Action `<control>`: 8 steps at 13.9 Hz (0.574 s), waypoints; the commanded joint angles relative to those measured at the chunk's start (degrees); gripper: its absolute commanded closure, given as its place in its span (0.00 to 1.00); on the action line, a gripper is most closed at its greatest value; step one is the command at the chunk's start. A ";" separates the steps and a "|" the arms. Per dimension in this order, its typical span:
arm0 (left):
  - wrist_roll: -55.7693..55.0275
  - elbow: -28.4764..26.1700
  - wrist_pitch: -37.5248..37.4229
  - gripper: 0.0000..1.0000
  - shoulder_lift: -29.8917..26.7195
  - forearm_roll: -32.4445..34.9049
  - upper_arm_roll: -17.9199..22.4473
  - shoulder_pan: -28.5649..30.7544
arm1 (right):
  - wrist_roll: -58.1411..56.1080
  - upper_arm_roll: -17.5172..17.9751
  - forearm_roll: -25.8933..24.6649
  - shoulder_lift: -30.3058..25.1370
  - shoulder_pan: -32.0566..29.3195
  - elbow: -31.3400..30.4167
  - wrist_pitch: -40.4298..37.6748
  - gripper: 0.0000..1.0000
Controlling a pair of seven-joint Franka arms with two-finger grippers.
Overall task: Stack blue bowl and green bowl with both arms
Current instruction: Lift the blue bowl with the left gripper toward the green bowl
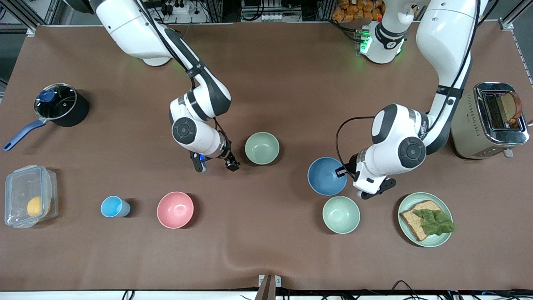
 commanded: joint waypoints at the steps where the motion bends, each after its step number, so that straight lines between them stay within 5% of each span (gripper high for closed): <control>1: -1.84 -0.29 -0.43 1.00 -0.94 -0.68 -1.34 -0.02 | 2.49 0.36 1.41 1.16 0.22 0.03 2.02 0.00; 8: -9.03 0.85 0.44 1.00 -0.33 -0.94 -3.28 -4.84 | 6.45 0.36 2.12 2.74 2.50 0.03 4.84 0.00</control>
